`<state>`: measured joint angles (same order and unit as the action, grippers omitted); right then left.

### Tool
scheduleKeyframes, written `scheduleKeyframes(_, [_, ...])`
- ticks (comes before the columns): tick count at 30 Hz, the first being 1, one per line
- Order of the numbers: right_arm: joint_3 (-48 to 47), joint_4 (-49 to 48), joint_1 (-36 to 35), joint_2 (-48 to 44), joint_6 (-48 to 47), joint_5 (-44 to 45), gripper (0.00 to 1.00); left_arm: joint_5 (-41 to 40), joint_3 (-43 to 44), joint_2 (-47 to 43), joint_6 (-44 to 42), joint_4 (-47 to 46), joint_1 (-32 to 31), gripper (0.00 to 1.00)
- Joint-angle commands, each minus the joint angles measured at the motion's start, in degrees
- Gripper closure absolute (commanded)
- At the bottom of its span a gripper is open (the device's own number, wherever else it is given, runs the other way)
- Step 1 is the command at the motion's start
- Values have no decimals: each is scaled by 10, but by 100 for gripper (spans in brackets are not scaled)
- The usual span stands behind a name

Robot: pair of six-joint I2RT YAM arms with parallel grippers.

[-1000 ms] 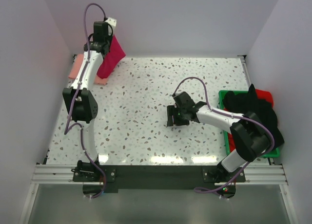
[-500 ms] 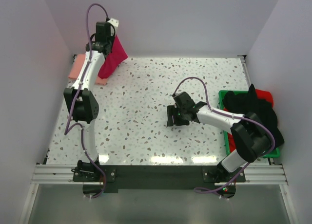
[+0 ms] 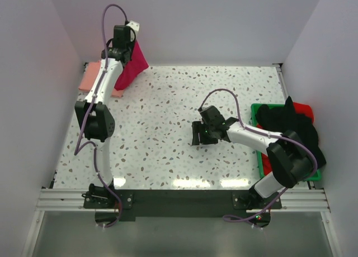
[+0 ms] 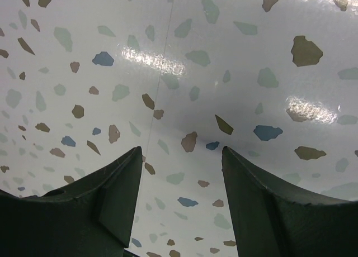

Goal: Fold and stack the t-shirts
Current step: Neatly place the folded tshirt to the corner

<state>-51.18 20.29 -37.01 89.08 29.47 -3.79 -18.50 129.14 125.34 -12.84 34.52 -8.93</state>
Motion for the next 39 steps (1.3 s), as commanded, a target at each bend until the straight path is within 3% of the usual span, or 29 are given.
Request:
scheduleKeyframes(1, [4, -16, -3, -27, -9, 13, 38, -12, 33, -55, 12, -13, -7, 100])
scheduleKeyframes(39, [18, -20, -3, -50, -9, 15, 37, -15, 34, -62, 45, 4, -27, 100])
